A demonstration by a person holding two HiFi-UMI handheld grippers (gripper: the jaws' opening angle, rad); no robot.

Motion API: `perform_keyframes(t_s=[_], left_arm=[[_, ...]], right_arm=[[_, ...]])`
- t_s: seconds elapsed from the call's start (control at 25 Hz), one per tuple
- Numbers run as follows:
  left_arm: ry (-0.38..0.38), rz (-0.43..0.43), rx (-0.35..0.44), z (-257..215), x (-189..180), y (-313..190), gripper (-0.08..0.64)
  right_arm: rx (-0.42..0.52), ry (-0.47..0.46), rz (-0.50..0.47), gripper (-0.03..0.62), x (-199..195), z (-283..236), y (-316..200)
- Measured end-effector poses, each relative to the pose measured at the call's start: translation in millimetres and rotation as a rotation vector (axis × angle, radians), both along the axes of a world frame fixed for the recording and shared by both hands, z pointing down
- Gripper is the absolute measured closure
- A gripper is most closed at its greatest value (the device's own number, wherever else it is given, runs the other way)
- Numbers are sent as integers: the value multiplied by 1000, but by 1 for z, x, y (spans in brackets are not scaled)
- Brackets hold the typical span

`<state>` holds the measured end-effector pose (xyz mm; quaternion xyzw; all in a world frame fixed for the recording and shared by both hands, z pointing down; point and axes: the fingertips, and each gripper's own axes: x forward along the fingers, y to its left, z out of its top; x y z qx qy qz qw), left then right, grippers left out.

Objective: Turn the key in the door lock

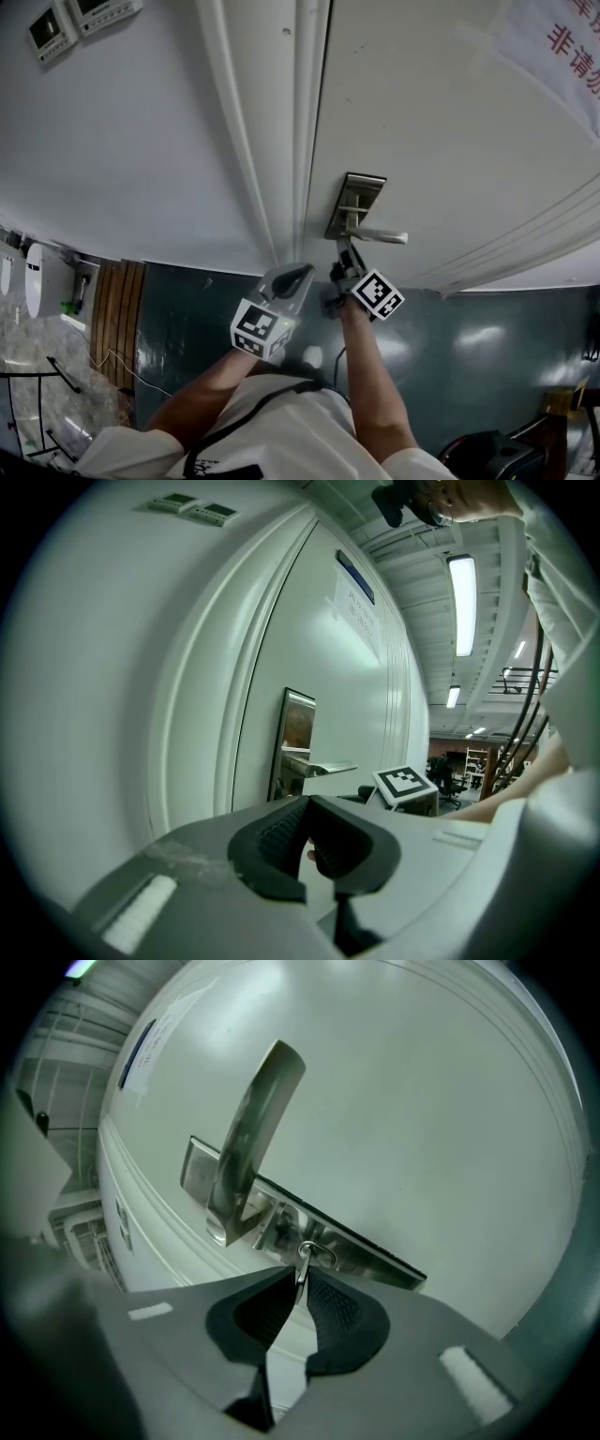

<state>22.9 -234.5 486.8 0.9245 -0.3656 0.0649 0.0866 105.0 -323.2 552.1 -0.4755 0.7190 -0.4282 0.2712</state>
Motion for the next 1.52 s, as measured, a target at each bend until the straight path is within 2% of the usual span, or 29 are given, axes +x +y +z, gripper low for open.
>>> perform_keyframes(t_s=[0.2,0.6,0.8,1.08,1.52], left_arm=[[8,-5,-3,-2,-4,1,555],[9,-4,7,-6,-10,2,555],[10,-2,7,-7,-12,4,555],[7,-2,6,-6,-15,6,555],[2,0,16,-7,-16,9,555]], right_arm=[[-3,31,25,551,0,0,1],[4,383,28,549,-1,3,0],[-3,453,33,551,-1,3,1],[0,492,32,552,-2,3,1],[5,664,27,551,-3,4,1]])
